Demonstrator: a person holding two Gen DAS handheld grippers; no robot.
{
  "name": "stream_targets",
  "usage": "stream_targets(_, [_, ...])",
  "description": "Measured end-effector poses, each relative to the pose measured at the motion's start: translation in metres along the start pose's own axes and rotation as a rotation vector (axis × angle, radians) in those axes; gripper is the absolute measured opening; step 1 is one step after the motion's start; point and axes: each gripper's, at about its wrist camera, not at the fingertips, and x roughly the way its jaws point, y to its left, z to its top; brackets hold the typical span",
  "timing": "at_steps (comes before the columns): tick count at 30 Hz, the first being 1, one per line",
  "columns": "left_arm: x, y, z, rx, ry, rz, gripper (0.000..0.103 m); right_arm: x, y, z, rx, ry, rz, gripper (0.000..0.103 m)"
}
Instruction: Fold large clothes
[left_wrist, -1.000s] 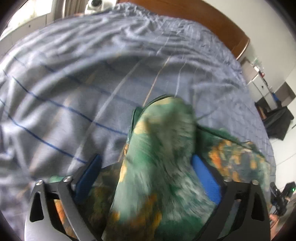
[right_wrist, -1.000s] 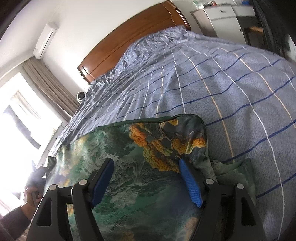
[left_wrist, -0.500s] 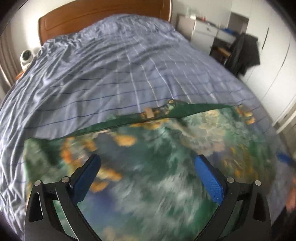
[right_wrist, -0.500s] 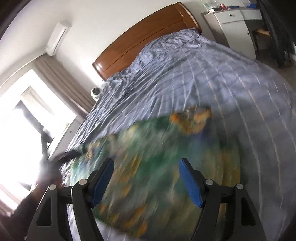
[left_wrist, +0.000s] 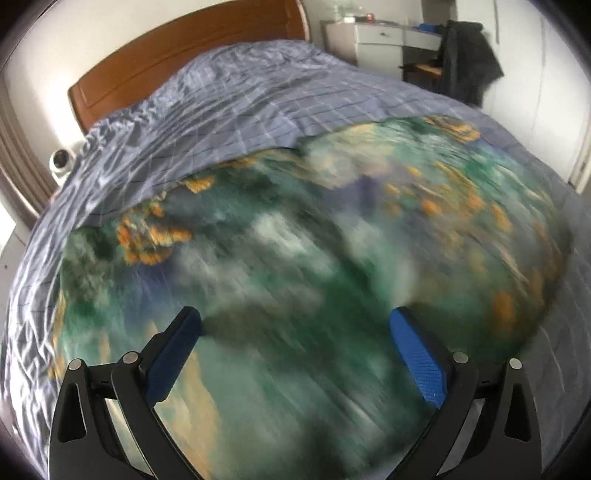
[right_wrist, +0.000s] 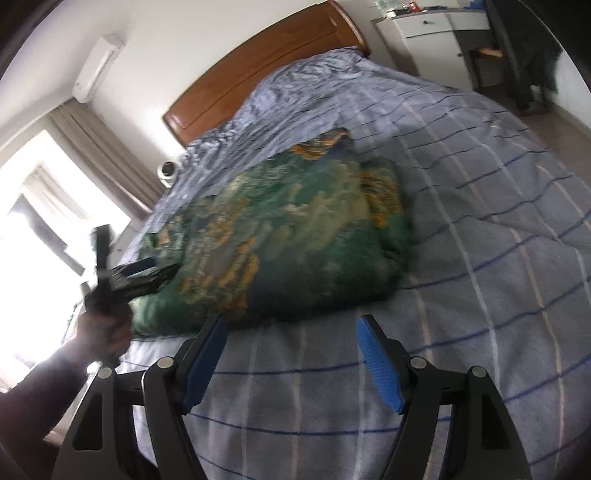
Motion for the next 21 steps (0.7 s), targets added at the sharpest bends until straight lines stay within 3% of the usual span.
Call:
stream_targets(3, [-0.015,-0.017,-0.016,0.021,-0.005,-0.051,0.102,0.008,-0.002,0.003,0.047,-0.017,-0.037,0.075])
stream_targets(6, [-0.028,-0.028,-0.026,0.011,0.017,-0.131,0.102,0.018,-0.017,0.012,0.116,-0.039,-0.054,0.085])
stream_targets(11, [-0.049,-0.025,-0.022,-0.045,0.009,-0.175,0.102,0.052,-0.057,0.031,0.291,-0.032,-0.068,0.087])
stream_targets(14, [-0.064,-0.026,-0.009,-0.053,-0.013,-0.188,0.102,0.08,-0.072,0.039,0.43,-0.047,0.009,0.086])
stream_targets(15, [-0.068,-0.026,-0.007,-0.054,-0.019,-0.193,0.102,0.085,-0.074,0.04,0.455,-0.053,0.02,0.081])
stream_targets(16, [-0.072,-0.025,0.0,-0.053,-0.025,-0.199,0.102,0.09,-0.073,0.042,0.468,-0.057,0.018,0.056])
stream_targets(17, [-0.078,-0.026,0.01,-0.048,-0.033,-0.21,0.102,0.086,-0.073,0.043,0.46,-0.064,-0.003,0.045])
stream_targets(19, [-0.086,-0.029,0.024,-0.031,-0.05,-0.236,0.102,0.068,-0.063,0.044,0.41,-0.117,0.013,0.034])
stream_targets(21, [-0.094,-0.036,0.048,-0.001,-0.073,-0.273,0.102,0.048,-0.036,0.047,0.304,-0.161,-0.001,0.033])
